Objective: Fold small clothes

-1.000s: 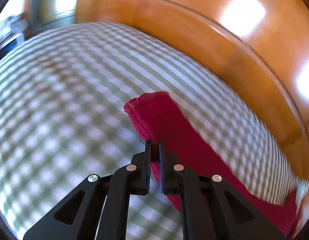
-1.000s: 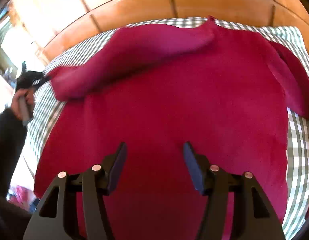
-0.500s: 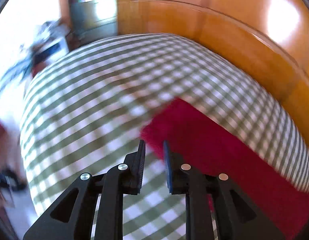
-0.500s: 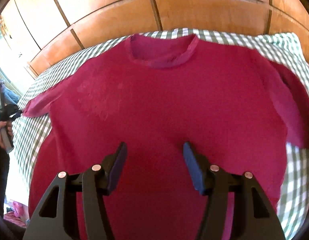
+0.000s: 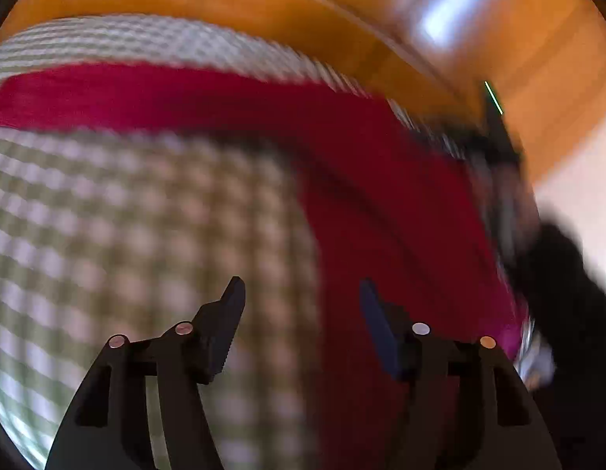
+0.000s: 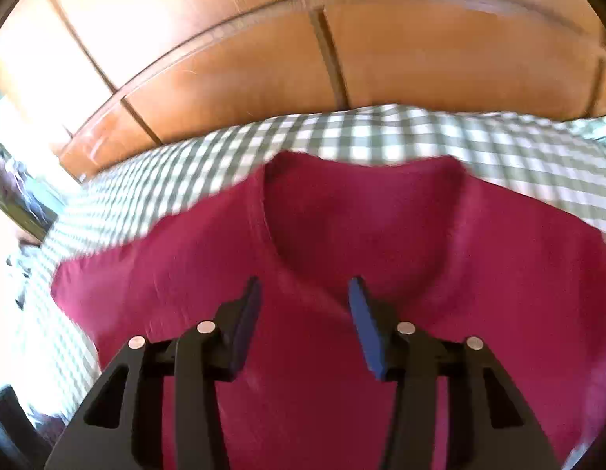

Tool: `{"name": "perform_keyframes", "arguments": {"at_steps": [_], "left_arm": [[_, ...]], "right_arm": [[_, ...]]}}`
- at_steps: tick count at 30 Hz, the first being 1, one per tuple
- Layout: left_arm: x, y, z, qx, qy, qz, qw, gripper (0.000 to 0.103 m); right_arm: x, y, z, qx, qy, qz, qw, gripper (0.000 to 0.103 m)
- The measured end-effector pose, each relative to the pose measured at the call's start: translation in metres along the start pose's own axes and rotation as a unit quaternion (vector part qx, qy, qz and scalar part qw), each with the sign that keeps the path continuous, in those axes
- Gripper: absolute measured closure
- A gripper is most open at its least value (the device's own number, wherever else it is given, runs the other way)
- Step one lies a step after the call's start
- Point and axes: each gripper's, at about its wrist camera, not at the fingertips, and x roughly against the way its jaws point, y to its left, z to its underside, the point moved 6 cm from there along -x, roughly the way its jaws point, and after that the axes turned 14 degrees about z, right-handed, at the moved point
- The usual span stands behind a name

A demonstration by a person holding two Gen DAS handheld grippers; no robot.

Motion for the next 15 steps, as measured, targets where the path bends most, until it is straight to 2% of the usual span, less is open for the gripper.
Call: {"name": "perform_keyframes", "arguments": {"at_steps": [2, 3, 4, 5, 6, 7, 11, 14, 15], "left_arm": [[-0.014, -0.015, 0.016, -0.018, 0.021, 0.006, 0.9996, 0.043], [-0.016, -0.022, 0.022, -0.038, 0.022, -0.005, 0.9990, 0.043], [-0.018, -0.029, 0.027, -0.048, 0.029, -0.005, 0.9984, 0.050], [-0.019, -0.034, 0.031, -0.053, 0.036, -0.005, 0.9980, 0.061], [-0.019, -0.034, 0.033, -0.052, 0.041, -0.005, 0.9978, 0.078], [-0.018, -0.034, 0.037, -0.050, 0.044, -0.003, 0.9978, 0.087], [-0.013, -0.025, 0.045, -0.013, 0.041, 0.000, 0.9991, 0.091], [-0.007, -0.018, 0.051, 0.018, 0.032, 0.011, 0.9993, 0.091], [-0.006, -0.019, 0.051, 0.020, 0.033, 0.013, 0.9992, 0.091]], "right_arm": [[-0.016, 0.009, -0.014, -0.013, 0.012, -0.015, 1.000, 0.060], [-0.025, 0.014, -0.020, -0.020, 0.021, -0.022, 0.999, 0.060], [-0.034, 0.020, -0.024, -0.022, 0.026, -0.020, 0.999, 0.065], [-0.040, 0.027, -0.027, -0.010, 0.028, -0.017, 0.999, 0.090], [-0.043, 0.033, -0.029, 0.003, 0.024, -0.002, 1.000, 0.098], [-0.043, 0.038, -0.031, 0.013, 0.018, 0.008, 1.000, 0.098], [-0.026, 0.058, -0.050, 0.039, -0.046, 0.022, 0.998, 0.099], [-0.056, 0.063, -0.044, 0.084, -0.031, 0.089, 0.992, 0.100], [-0.060, 0.064, -0.042, 0.090, -0.034, 0.093, 0.991, 0.100]]}}
